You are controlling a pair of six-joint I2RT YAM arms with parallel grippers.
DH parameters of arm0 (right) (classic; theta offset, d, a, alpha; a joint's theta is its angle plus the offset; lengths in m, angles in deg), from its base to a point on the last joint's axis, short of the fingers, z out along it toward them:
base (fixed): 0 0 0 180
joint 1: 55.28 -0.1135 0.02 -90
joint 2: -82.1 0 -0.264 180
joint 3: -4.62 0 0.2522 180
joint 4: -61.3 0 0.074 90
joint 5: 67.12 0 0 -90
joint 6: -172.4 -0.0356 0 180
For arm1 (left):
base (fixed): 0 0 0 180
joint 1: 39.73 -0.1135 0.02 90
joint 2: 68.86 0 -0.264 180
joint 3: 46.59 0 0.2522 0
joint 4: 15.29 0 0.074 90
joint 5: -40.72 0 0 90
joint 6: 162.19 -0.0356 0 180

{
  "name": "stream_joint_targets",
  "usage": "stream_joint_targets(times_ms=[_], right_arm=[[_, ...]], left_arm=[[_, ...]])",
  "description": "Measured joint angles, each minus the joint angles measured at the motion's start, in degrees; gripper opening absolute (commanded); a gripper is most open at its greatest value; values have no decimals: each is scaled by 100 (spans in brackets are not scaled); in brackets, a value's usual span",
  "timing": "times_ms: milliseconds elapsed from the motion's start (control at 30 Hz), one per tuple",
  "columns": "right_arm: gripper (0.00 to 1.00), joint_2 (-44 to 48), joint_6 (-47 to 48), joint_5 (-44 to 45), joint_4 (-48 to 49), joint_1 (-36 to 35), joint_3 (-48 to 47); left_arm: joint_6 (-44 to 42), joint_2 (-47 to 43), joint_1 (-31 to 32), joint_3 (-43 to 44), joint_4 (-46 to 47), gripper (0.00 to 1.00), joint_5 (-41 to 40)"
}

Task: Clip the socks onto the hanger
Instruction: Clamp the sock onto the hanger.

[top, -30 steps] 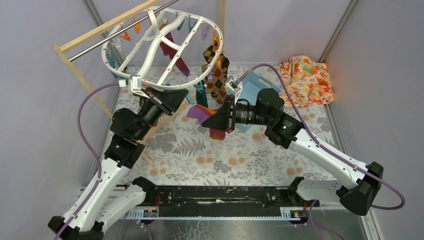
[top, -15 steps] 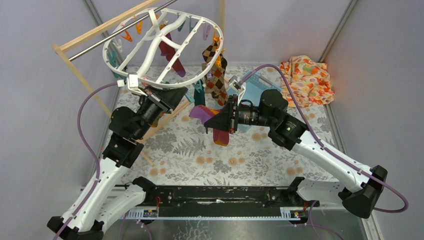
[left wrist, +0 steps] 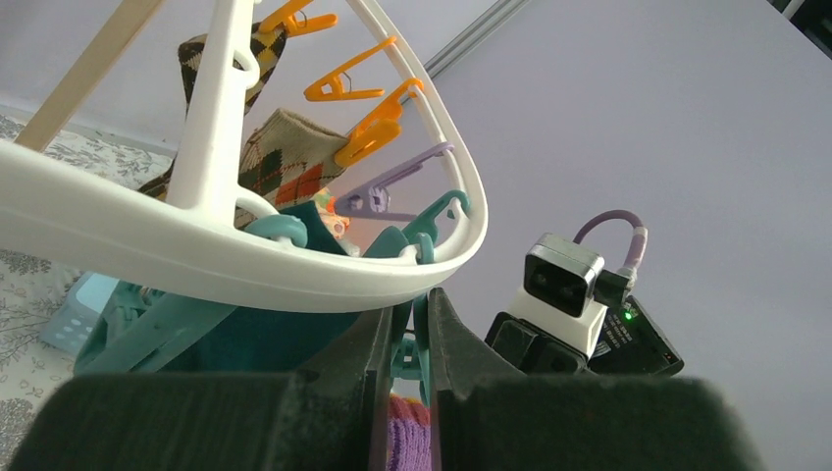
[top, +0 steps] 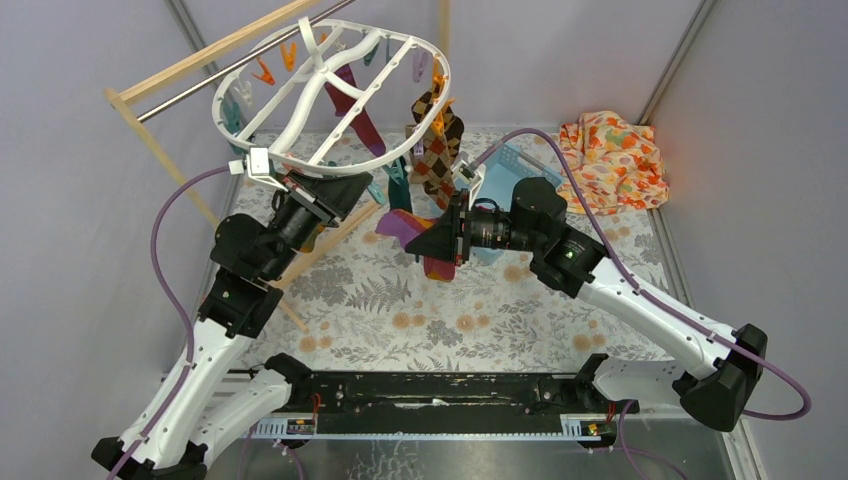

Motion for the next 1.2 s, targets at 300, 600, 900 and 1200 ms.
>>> stream_joint_targets(times_ms=[300, 600, 900, 1200], right_arm=[[0, -48, 111, 35, -37, -2, -245], [0, -264, 173, 35, -39, -2, -450], [0, -343, 219, 39, -42, -4, -481], [0, -345, 286, 61, -48, -4, -590]], left_arm=[[39, -61, 0, 0, -9, 0, 0], [70, -68, 0, 0, -11, 0, 4], [81, -76, 0, 0, -11, 0, 42], [81, -136, 0, 0, -31, 0, 68]])
